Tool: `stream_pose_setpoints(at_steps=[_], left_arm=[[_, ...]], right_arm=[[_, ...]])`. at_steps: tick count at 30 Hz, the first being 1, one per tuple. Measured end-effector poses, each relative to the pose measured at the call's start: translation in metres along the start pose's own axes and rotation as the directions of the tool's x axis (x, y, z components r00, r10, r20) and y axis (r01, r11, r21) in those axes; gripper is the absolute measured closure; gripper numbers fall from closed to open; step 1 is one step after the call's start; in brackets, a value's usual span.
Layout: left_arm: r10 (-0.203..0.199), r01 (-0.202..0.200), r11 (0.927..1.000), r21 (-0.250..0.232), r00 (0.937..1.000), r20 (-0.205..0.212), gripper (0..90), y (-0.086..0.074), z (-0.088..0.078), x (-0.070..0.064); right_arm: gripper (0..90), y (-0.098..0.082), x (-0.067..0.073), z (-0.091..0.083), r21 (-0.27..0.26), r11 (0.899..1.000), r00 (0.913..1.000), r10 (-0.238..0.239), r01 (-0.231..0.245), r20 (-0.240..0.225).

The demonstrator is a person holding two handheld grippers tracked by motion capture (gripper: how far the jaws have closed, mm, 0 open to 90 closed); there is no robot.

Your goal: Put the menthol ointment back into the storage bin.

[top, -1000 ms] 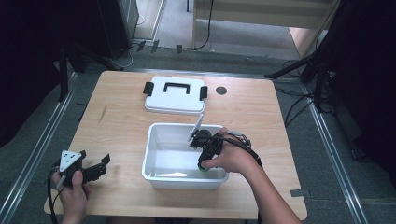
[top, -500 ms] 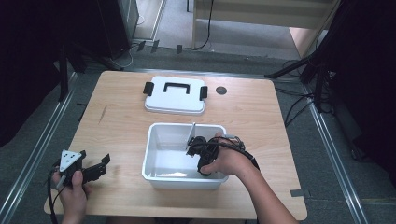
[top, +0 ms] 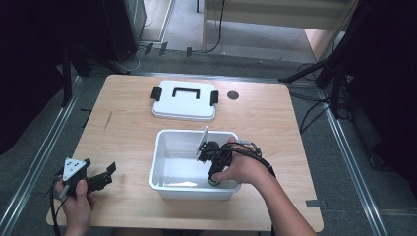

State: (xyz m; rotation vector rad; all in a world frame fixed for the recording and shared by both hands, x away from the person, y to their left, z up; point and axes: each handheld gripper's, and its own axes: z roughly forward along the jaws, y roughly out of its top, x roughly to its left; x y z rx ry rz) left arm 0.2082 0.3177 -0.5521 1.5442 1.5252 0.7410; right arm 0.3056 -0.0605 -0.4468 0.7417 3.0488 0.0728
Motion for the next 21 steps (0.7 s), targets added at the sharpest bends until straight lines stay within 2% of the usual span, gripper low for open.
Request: stream_pose_setpoints(at_steps=[7,11,13,14,17,18,21], left_arm=[[0.0,0.0,1.0,0.0,1.0,0.0,7.9,0.0,0.0,0.0],[0.0,0.0,1.0,-0.002,1.0,0.0,7.9,0.0,0.0,0.0],[0.0,0.0,1.0,-0.002,1.0,0.0,7.9,0.0,0.0,0.0],[0.0,0.0,1.0,-0.002,1.0,0.0,7.9,0.0,0.0,0.0],[0.0,0.0,1.0,0.0,1.0,0.0,7.9,0.0,0.0,0.0],[0.0,0.0,1.0,0.0,1.0,0.0,7.9,0.0,0.0,0.0],[0.0,0.0,1.0,0.0,1.0,0.001,7.9,0.0,0.0,0.0]], right_arm=[[48.4,-0.006,-0.002,-0.031,-0.065,0.998,0.9997,0.024,-0.024,-0.002],[48.0,-0.012,-0.007,-0.053,-0.111,0.993,0.9992,0.039,-0.04,-0.011],[47.9,-0.013,-0.008,-0.058,-0.118,0.992,0.9991,0.041,-0.042,-0.012],[47.7,-0.017,-0.011,-0.071,-0.139,0.989,0.9988,0.05,-0.05,-0.006],[47.6,-0.021,-0.013,-0.081,-0.156,0.986,0.9978,0.066,-0.065,0.0],[47.6,-0.028,-0.017,-0.092,-0.179,0.981,0.9965,0.083,-0.08,0.009],[47.4,-0.038,-0.022,-0.101,-0.196,0.975,0.9936,0.112,-0.107,0.014]])
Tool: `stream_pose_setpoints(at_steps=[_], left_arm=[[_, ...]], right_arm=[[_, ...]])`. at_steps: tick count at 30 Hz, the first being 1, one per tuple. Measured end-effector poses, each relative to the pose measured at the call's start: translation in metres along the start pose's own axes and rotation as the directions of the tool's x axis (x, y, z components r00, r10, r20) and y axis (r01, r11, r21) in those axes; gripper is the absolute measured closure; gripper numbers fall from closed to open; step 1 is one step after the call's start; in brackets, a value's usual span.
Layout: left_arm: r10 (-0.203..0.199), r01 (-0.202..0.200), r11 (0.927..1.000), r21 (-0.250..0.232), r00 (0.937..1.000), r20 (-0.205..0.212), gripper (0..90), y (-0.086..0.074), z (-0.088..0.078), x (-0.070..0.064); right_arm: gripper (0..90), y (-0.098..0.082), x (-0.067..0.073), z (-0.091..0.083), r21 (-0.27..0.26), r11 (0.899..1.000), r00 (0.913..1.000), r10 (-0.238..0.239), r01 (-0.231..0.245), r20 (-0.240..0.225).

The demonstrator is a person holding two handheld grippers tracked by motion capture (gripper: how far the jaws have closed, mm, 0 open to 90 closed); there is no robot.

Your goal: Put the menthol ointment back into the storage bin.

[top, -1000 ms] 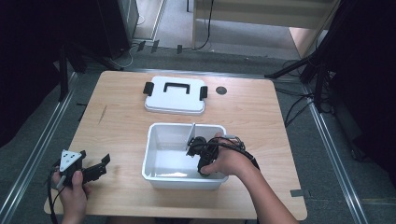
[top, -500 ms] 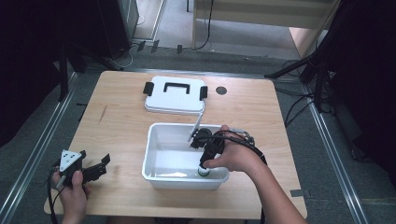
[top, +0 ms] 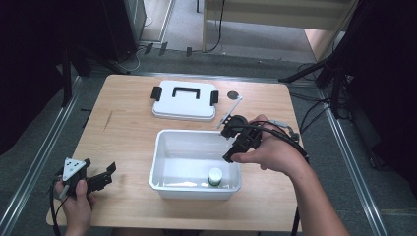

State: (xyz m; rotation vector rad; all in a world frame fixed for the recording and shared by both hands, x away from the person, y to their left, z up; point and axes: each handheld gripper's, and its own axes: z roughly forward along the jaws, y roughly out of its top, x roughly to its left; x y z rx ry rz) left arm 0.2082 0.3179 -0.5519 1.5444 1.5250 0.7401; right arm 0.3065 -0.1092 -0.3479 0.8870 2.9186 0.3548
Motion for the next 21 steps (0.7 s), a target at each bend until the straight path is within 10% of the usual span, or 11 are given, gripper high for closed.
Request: stream_pose_setpoints(at_steps=[10,21], left_arm=[[0.002,-0.002,1.0,-0.001,1.0,-0.003,7.9,0.0,0.0,0.0],[0.005,-0.005,1.0,-0.001,1.0,-0.004,7.9,0.0,0.0,-0.001]], right_arm=[[47.2,-0.044,-0.032,-0.009,-0.026,0.994,0.9937,0.109,-0.108,0.025],[42.8,-0.096,-0.054,0.04,-0.03,0.978,0.9784,0.206,-0.206,0.015]])
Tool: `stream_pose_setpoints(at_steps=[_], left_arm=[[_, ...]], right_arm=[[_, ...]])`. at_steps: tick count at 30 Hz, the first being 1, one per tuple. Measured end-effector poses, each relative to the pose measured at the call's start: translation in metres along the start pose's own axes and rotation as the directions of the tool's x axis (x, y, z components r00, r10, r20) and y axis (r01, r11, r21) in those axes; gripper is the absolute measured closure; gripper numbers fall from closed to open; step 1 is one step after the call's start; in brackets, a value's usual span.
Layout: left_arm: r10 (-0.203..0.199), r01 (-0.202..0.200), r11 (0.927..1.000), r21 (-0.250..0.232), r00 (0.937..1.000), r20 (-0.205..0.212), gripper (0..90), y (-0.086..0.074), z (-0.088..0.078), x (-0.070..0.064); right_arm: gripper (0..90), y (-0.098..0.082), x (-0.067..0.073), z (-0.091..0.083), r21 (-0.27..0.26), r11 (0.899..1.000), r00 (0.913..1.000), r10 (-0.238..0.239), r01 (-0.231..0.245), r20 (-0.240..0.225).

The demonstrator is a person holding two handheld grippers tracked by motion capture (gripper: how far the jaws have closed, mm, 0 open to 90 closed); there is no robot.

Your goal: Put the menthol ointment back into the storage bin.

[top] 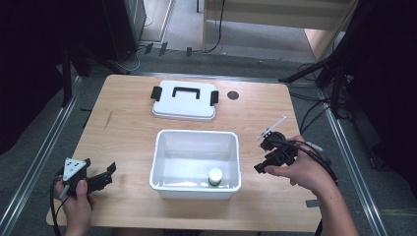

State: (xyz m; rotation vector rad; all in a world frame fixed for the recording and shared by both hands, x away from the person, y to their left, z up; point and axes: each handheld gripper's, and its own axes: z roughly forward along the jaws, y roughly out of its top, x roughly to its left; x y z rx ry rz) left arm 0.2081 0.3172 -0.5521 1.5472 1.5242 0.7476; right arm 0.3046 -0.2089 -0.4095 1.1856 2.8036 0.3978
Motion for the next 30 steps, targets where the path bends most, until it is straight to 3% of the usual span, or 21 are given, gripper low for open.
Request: stream_pose_setpoints(at_steps=[6,12,13,16,20,22,27,28,29,30], left_arm=[[0.003,-0.003,1.0,0.003,1.0,-0.001,7.9,0.0,0.0,0.0],[0.002,-0.002,1.0,0.002,1.0,-0.002,7.9,0.0,0.0,0.0],[0.003,-0.003,1.0,0.004,1.0,-0.002,7.9,0.0,0.0,0.0],[0.003,-0.003,1.0,0.003,1.0,-0.003,7.9,0.0,0.0,0.0],[0.003,-0.003,1.0,0.003,1.0,-0.003,7.9,0.0,0.0,0.0],[0.003,-0.003,1.0,0.005,1.0,-0.003,7.9,0.0,0.0,0.0],[0.001,-0.001,1.0,0.004,1.0,-0.003,7.9,0.0,0.0,0.0],[0.003,-0.003,1.0,0.005,1.0,-0.003,7.9,0.0,0.0,0.0],[0.003,-0.003,1.0,0.005,1.0,-0.003,7.9,0.0,0.0,0.0],[0.002,-0.002,1.0,0.004,1.0,-0.004,7.9,0.0,0.0,-0.001]], right_arm=[[40.5,-0.021,-0.009,0.025,-0.039,0.997,0.9981,0.062,-0.062,-0.002],[35.2,-0.039,-0.016,0.042,-0.126,0.987,0.994,0.106,-0.103,0.023],[34.4,-0.048,-0.019,0.049,-0.175,0.978,0.9921,0.119,-0.111,0.038],[31.7,-0.06,-0.021,0.056,-0.246,0.96,0.9872,0.153,-0.137,0.045],[28.1,-0.078,-0.025,0.065,-0.36,0.914,0.9746,0.219,-0.189,0.046],[27.2,-0.088,-0.028,0.07,-0.42,0.882,0.967,0.252,-0.212,0.041],[26.3,-0.119,-0.036,0.082,-0.566,0.772,0.9419,0.335,-0.29,-0.027],[26.2,-0.123,-0.036,0.083,-0.579,0.76,0.9393,0.342,-0.295,-0.029],[26.2,-0.123,-0.036,0.083,-0.579,0.76,0.9393,0.342,-0.295,-0.029],[26.2,-0.128,-0.037,0.085,-0.595,0.747,0.9364,0.35,-0.298,-0.03]])
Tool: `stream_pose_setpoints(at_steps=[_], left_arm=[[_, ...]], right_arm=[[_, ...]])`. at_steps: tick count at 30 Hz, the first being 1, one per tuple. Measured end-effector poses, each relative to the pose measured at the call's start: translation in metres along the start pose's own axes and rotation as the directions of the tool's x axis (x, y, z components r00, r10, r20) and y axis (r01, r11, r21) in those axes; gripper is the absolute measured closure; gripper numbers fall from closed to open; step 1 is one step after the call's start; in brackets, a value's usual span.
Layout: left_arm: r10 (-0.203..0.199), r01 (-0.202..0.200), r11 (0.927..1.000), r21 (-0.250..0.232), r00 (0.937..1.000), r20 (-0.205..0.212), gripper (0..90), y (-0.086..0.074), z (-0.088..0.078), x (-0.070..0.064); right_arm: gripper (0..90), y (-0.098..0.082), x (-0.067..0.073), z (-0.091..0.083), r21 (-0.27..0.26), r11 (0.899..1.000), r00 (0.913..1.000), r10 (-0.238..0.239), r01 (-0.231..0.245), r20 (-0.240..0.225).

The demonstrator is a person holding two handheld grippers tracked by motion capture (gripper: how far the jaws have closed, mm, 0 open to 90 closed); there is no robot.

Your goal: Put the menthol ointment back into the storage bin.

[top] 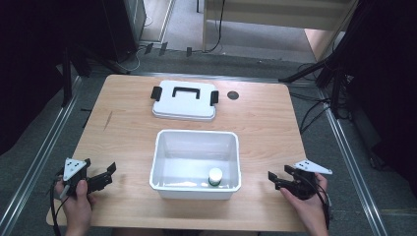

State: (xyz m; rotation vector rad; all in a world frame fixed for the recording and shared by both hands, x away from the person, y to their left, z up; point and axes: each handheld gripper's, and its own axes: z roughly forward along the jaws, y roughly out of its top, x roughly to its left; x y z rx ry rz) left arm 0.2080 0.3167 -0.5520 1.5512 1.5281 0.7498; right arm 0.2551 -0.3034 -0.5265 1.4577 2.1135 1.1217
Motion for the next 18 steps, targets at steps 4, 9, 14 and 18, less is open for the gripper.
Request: stream_pose_setpoints(at_steps=[4,9,14,18], left_arm=[[0.0,0.0,1.0,0.0,1.0,0.0,7.9,0.0,0.0,0.0],[0.0,0.0,1.0,0.001,1.0,0.0,7.9,0.0,0.0,0.0],[0.002,-0.002,1.0,0.007,1.0,-0.001,7.9,0.0,0.0,0.0],[0.003,-0.003,1.0,0.005,1.0,-0.001,7.9,0.0,0.0,0.0]], right_arm=[[26.8,-0.018,-0.008,-0.007,-0.088,0.996,0.9995,0.031,-0.03,0.006],[28.1,-0.029,-0.014,-0.011,-0.129,0.99,0.9981,0.059,-0.056,0.02],[27.8,-0.034,-0.018,-0.015,-0.14,0.988,0.9968,0.074,-0.069,0.029],[27.7,-0.031,-0.017,-0.018,-0.139,0.988,0.9967,0.069,-0.063,0.042]])
